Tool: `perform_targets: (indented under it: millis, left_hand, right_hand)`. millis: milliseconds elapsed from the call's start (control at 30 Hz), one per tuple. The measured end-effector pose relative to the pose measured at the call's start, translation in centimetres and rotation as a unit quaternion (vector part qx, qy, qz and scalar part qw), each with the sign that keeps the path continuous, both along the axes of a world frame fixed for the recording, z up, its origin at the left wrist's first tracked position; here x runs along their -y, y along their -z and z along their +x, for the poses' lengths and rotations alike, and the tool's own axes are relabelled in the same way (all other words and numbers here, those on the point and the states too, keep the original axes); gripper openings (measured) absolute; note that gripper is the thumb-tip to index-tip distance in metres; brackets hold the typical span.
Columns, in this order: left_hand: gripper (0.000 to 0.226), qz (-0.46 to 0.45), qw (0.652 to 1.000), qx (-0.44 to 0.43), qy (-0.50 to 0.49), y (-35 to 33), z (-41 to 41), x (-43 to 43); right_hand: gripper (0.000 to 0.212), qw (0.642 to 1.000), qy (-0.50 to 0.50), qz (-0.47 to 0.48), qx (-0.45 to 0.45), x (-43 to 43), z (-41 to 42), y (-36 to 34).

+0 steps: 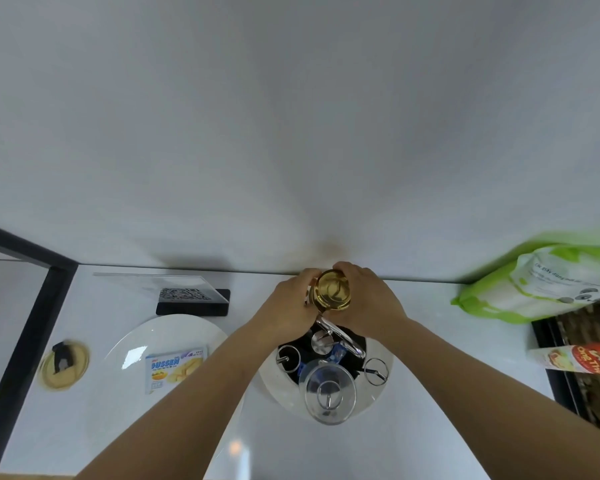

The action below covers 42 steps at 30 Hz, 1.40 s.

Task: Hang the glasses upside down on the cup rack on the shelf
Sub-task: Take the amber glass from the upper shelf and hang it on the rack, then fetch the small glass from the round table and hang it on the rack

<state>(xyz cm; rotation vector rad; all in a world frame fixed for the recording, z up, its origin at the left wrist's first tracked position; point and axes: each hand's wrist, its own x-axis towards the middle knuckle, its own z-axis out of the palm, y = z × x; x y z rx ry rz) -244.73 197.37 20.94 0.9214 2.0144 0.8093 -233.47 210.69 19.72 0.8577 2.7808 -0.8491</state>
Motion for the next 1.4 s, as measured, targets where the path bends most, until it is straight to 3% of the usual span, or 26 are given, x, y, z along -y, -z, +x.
perform_targets:
  millis: [133,400,1067,1233,1400]
  left_hand:
    - [0.051,0.003,1.000,-0.004,0.006,0.1,-0.2,0.1]
    - [0.056,-0.006,1.000,-0.014,0.024,0.0,-0.6,0.3]
    - [0.053,0.003,0.999,-0.043,-0.003,-2.0,-0.3,1.5]
    - [0.049,0.042,0.996,-0.073,-0.039,-5.0,0.8,0.1]
    - [0.048,0.090,0.987,-0.128,0.018,-10.3,5.1,-2.9]
  right_hand:
    - [0.080,1.000,-0.008,0.008,0.009,0.1,-0.2,-0.2]
    - [0.106,0.998,-0.012,-0.006,0.058,-0.2,0.0,-0.8]
    - [0.092,1.000,-0.005,-0.002,0.025,1.0,2.0,-4.5]
    - [0.091,1.000,0.020,0.003,-0.001,0.8,4.6,-6.9]
    - [0.078,0.997,0.051,0.041,-0.051,0.4,10.0,-11.1]
